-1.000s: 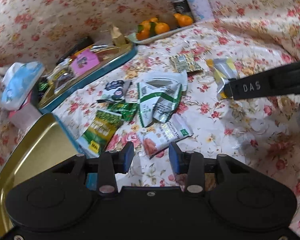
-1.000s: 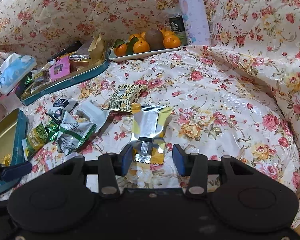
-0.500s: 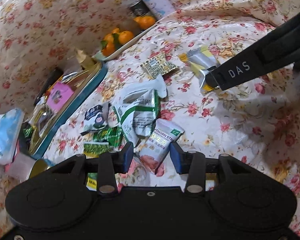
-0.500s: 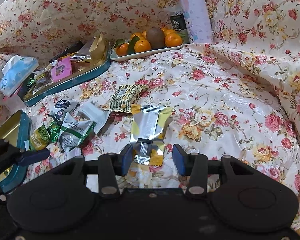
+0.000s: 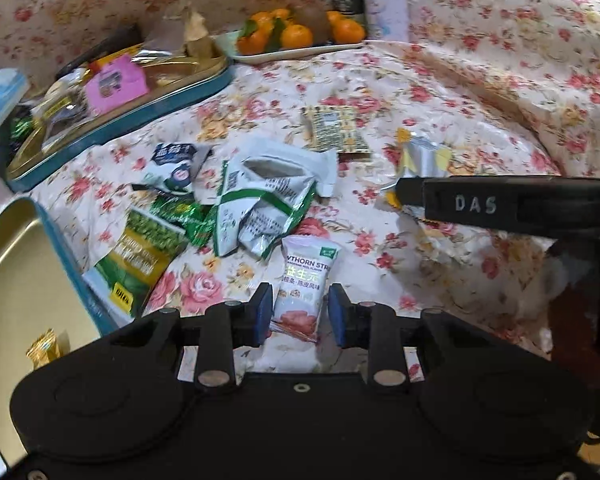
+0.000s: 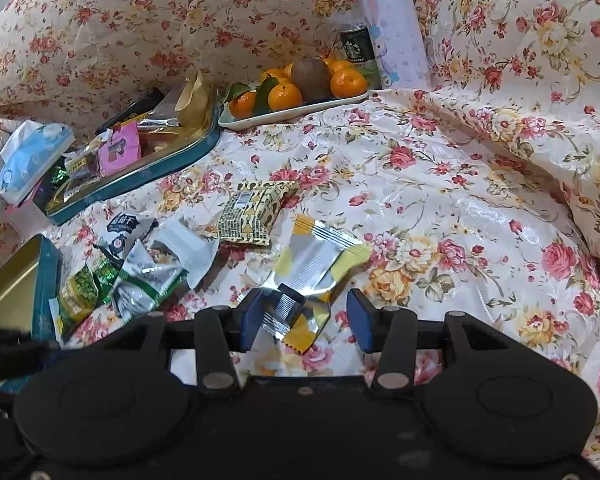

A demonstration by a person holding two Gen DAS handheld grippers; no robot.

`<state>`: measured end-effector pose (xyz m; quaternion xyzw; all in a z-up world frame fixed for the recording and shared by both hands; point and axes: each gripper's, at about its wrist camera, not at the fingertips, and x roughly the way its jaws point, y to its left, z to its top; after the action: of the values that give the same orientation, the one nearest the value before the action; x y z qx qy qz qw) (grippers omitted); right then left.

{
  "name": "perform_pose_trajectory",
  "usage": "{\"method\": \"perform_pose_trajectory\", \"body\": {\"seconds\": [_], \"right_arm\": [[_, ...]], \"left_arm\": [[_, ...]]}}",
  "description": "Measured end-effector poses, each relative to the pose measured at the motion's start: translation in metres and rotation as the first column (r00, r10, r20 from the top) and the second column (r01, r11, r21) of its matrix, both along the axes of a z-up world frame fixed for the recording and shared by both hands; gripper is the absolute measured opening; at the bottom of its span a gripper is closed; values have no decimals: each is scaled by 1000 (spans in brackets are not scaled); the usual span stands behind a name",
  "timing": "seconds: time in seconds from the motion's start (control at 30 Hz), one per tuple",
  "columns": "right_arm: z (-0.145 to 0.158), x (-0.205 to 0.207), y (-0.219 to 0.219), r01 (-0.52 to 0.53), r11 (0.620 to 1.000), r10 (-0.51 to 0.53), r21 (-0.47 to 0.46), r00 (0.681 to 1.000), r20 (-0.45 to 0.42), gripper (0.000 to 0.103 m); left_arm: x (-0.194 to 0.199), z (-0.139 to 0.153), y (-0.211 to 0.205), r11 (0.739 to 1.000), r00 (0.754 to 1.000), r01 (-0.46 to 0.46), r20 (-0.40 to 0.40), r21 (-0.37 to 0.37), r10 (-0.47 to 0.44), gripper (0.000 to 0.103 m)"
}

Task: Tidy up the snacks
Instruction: 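Grasp the silver-and-yellow packet with the right tool while the left grasps the white hawthorn packet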

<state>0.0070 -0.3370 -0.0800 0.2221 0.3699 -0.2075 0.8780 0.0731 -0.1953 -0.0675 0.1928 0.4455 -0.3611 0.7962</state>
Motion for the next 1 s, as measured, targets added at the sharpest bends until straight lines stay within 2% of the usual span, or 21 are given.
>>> {"method": "perform_pose_trajectory", "body": {"seconds": [0.3,0.63,0.8,0.9,0.93,1.0], "right_arm": [[1,14,-18,82,990,-84,114,996,22,56],[-5,24,-3,46,998,-47,-51,999,-11,53],[-7,25,5,6,990,-13,-143,999,-50,41],[-8,23,8,-29,983,18,-179,998,-63,39],[-7,22,9,-36,982,24,-187,998,-66,39],[-7,19,11,-43,981,31,-191,997,-67,38]], "left_arm": [[7,-6,-5,999,999,-34,4,4,34,44],[4,-10,-7,996,996,-85,15,-25,86,49],[3,-10,-11,996,996,-89,22,-24,89,49],[3,-11,-11,995,995,-96,23,-30,97,49],[3,-11,-11,995,995,-99,19,-29,100,48],[3,-9,-12,994,994,-106,12,-30,107,39]]}}
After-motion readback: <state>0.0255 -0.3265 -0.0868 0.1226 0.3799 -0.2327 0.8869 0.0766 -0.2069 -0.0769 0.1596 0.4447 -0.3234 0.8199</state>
